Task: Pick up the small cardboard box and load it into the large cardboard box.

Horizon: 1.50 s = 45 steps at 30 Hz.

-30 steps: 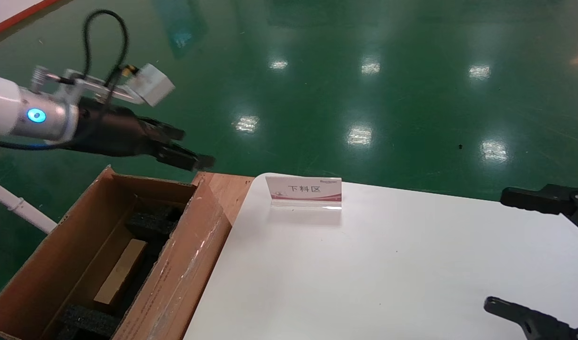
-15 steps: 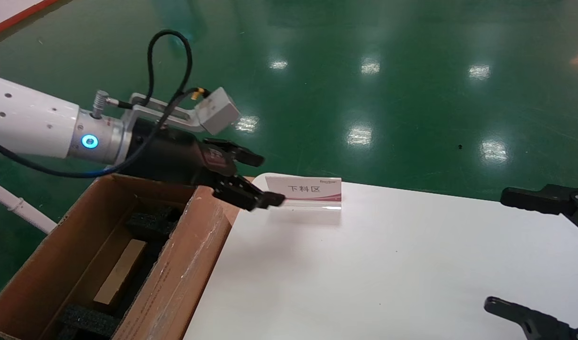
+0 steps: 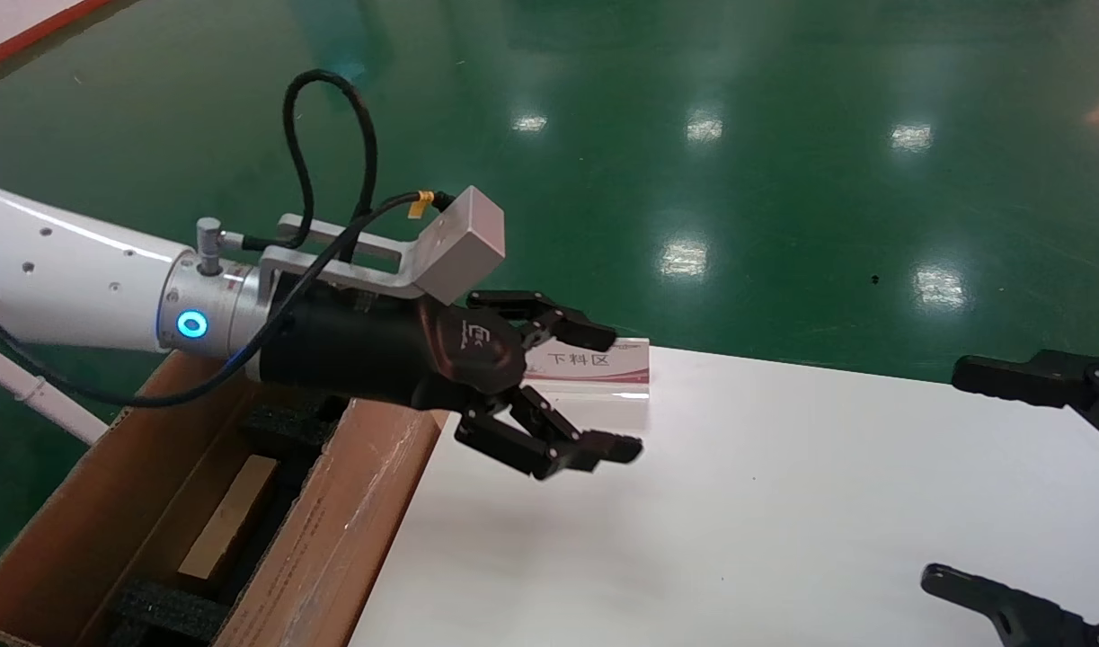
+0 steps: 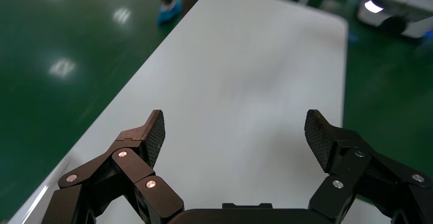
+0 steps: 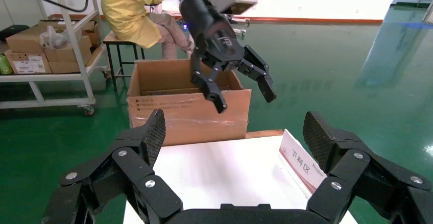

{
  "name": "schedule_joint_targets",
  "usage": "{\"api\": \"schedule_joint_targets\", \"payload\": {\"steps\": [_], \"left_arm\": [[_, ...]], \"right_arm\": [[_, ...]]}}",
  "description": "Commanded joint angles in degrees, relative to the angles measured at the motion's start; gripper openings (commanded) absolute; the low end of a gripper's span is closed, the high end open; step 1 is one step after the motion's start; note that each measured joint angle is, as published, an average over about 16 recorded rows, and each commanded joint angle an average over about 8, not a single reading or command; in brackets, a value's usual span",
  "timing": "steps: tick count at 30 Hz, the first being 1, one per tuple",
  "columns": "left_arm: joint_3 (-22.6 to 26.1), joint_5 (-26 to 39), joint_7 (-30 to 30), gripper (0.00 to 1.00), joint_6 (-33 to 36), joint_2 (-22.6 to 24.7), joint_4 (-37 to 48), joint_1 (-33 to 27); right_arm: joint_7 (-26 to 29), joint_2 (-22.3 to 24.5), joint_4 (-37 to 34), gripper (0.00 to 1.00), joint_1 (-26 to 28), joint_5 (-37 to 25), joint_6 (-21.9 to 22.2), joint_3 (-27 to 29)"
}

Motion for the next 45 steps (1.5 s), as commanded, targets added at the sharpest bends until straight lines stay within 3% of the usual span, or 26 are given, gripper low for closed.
{"api": "schedule_joint_targets", "payload": {"steps": [1,14,18,45], "left_arm": [[-3.7,-0.9,1.7,1.00,1.2,0.4,-0.2,2.9],[-28.3,-6.9,13.2,1.00,9.3,3.1,-1.7,21.7],[-32.8,-7.9,15.3,1.00,10.7,3.6,-1.9,25.1],[-34.3,-8.3,16.0,1.00,11.2,3.7,-2.0,26.3]], "right_arm": [[0.0,0.0,0.0,1.00,0.0,0.0,0.0,0.0],[0.2,-0.1,0.1,1.00,-0.1,-0.2,-0.1,0.3],[0.2,-0.1,0.1,1.00,-0.1,-0.2,-0.1,0.4],[0.5,-0.3,0.3,1.00,-0.2,-0.6,-0.3,0.9]]}}
